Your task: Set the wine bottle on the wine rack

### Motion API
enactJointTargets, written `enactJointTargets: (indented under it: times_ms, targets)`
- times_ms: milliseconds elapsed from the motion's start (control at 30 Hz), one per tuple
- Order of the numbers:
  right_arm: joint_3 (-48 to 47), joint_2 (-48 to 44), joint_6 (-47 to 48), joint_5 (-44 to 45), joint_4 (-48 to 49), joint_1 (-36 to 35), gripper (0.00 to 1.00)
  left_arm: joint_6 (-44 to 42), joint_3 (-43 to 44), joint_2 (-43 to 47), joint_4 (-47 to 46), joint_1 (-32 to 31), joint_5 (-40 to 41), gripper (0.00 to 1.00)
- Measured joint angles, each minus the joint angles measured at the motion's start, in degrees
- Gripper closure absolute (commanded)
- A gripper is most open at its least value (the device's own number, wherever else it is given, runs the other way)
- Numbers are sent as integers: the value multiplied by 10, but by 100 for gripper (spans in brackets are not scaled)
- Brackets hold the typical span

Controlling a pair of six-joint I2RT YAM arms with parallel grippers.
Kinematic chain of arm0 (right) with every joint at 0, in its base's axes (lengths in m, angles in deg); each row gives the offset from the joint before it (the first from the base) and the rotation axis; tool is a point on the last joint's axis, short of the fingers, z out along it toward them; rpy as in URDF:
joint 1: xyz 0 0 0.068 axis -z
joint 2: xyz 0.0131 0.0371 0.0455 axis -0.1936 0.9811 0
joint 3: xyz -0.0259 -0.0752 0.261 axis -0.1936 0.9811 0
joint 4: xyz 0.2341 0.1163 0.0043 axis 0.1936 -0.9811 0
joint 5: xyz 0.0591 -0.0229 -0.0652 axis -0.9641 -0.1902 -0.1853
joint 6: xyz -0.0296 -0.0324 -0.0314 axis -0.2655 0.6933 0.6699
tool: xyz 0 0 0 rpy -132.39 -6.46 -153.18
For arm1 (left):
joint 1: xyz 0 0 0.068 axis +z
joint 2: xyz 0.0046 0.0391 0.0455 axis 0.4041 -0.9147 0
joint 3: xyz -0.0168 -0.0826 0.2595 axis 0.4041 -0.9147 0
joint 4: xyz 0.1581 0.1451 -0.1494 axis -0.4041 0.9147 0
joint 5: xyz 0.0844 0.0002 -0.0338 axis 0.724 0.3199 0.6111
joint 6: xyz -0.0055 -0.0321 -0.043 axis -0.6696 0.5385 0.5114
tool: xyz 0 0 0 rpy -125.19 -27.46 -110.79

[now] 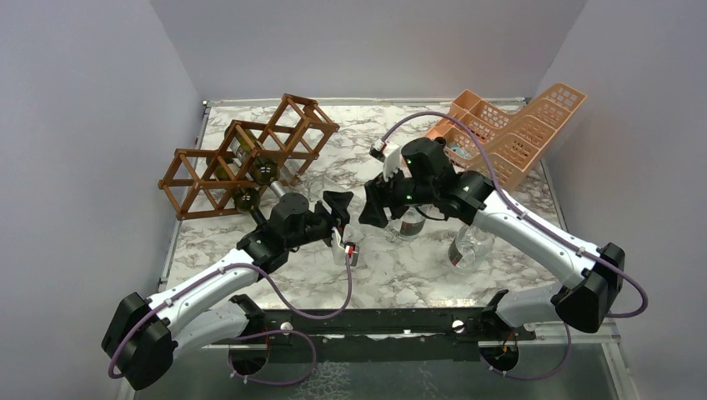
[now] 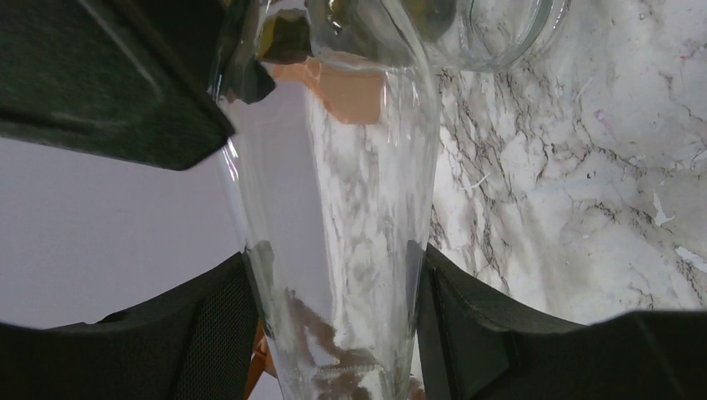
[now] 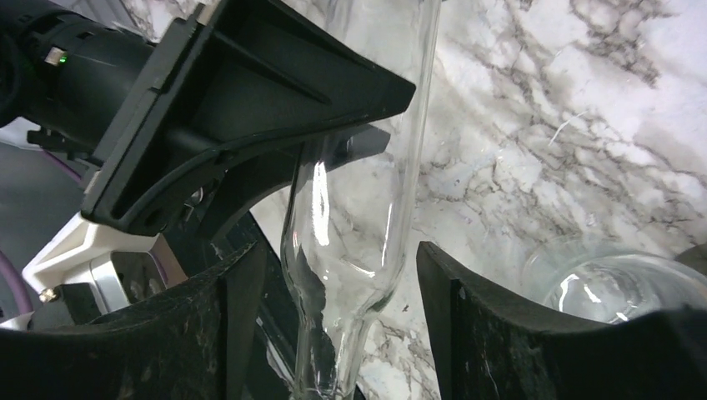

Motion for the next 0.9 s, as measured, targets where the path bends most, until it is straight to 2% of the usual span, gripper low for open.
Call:
enactJointTargets:
  times_ms: [267, 533, 600, 733, 800, 900]
  targets:
    - [12, 45, -21, 6, 4, -20, 32, -8, -10, 0, -15, 0, 15, 100]
    - [21, 52, -43, 14, 16, -23, 32, -7, -15, 2, -31, 0, 21, 100]
    - [21, 55, -49, 15, 21, -23, 35, -2, -21, 4, -40, 0, 23, 100]
    - [25, 58, -56, 16, 34, -24, 49, 6, -31, 12, -49, 0, 28, 100]
    - [26, 58, -59, 19, 37, -24, 63, 10, -31, 12, -49, 0, 30, 100]
    - [27, 58, -61, 21, 43, -24, 85, 16, -31, 12, -51, 0, 36, 88]
